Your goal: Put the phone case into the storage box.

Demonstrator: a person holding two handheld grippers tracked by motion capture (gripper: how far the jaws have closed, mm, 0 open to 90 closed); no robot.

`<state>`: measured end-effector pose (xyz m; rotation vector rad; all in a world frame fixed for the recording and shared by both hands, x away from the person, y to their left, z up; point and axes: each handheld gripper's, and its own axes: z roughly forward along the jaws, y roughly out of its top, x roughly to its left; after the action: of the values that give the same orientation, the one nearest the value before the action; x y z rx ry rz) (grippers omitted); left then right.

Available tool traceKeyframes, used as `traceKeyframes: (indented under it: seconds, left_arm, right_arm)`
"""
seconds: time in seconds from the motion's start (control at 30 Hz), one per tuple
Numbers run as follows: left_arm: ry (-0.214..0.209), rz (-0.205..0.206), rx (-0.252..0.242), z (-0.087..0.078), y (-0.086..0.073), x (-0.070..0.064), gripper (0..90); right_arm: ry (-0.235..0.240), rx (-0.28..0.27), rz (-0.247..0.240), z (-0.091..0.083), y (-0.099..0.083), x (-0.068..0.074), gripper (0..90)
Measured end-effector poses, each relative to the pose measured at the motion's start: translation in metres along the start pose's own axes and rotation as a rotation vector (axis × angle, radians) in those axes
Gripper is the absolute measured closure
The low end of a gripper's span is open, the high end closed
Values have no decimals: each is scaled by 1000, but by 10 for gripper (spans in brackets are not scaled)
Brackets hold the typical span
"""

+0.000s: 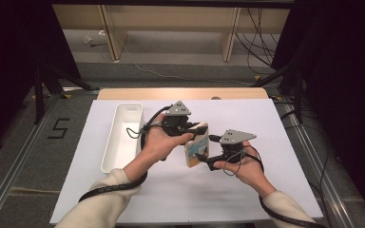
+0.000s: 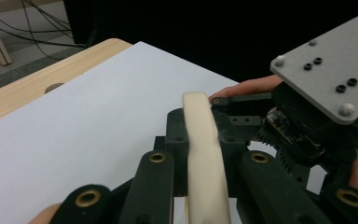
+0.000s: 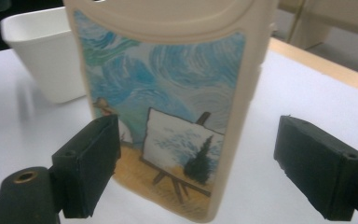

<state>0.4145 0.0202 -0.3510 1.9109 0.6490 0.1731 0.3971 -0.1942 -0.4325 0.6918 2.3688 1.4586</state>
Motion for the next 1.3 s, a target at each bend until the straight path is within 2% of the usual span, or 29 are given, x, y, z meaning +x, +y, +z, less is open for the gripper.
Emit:
traceKeyframes:
  seconds: [0.1, 0.2, 0.47, 0.67, 0.83, 1.3]
  left_arm:
    - [-44, 5, 4, -1, 1, 0, 793]
    - [-64, 3, 6, 0, 1, -1, 793]
    - [-85, 20, 11, 2, 3, -5, 794]
    - [-86, 32, 15, 3, 5, -5, 794]
    - [-93, 35, 17, 3, 5, -5, 794]
    - [-124, 54, 1, 1, 5, -1, 781]
  right_arm:
    - [37, 7, -2, 1, -1, -1, 167]
    - [74, 9, 4, 2, -2, -2, 187]
    - [123, 9, 12, 3, -5, -3, 304]
    - [131, 18, 15, 3, -5, -4, 456]
    - [148, 21, 41, 3, -5, -6, 596]
    - [137, 40, 54, 0, -2, -8, 802]
